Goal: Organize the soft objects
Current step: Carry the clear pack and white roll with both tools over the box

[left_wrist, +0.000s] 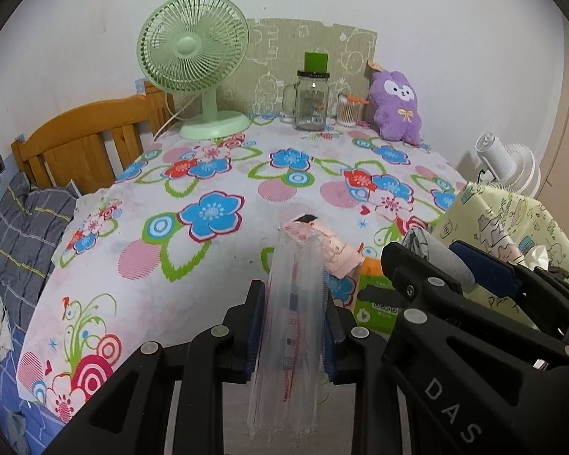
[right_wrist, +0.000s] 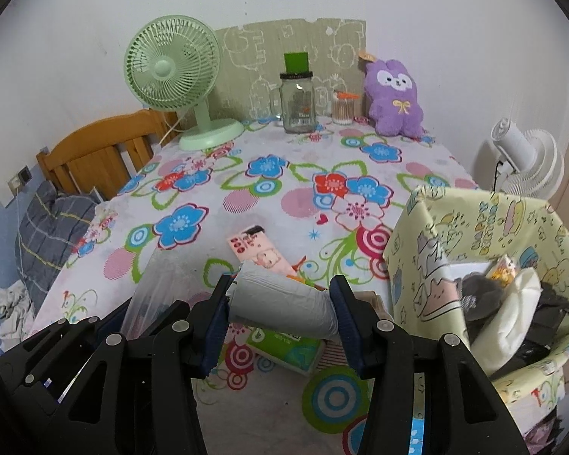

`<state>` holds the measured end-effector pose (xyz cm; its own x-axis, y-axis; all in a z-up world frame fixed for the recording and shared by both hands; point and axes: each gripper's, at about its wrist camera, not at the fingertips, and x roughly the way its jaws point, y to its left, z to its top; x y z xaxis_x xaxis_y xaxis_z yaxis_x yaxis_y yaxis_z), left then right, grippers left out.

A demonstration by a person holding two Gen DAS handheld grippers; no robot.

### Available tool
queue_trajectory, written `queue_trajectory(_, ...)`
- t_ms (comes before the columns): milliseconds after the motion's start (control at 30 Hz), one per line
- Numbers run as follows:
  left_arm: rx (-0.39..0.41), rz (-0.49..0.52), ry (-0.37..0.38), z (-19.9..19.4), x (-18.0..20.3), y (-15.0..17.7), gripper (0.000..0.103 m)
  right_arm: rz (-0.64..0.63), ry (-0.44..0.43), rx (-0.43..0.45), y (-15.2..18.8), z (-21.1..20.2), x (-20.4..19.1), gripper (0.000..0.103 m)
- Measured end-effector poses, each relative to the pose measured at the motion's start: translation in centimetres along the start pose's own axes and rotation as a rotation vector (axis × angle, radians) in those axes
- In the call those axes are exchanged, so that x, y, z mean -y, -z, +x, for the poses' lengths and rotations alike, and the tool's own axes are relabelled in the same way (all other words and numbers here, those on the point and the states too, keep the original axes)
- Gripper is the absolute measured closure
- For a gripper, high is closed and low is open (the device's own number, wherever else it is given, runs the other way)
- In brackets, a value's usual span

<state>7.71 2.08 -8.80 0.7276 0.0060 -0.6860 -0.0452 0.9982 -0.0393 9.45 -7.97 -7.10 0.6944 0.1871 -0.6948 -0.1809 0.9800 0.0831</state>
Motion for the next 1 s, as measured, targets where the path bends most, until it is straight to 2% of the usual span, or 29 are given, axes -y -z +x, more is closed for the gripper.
queue_trajectory(700,0.1,0.004,0.015,-4.2,1.0,-3.0,0.078,-0.017,-0.007,0.09,-3.1,-4.6,0.0,0.049)
queue_trajectory(1000,0.115,0.004,0.023,-4.8,1.9,-3.9,0.078,-0.017,-0.014,0.108,-4.1,-5.5,0.9,0.049)
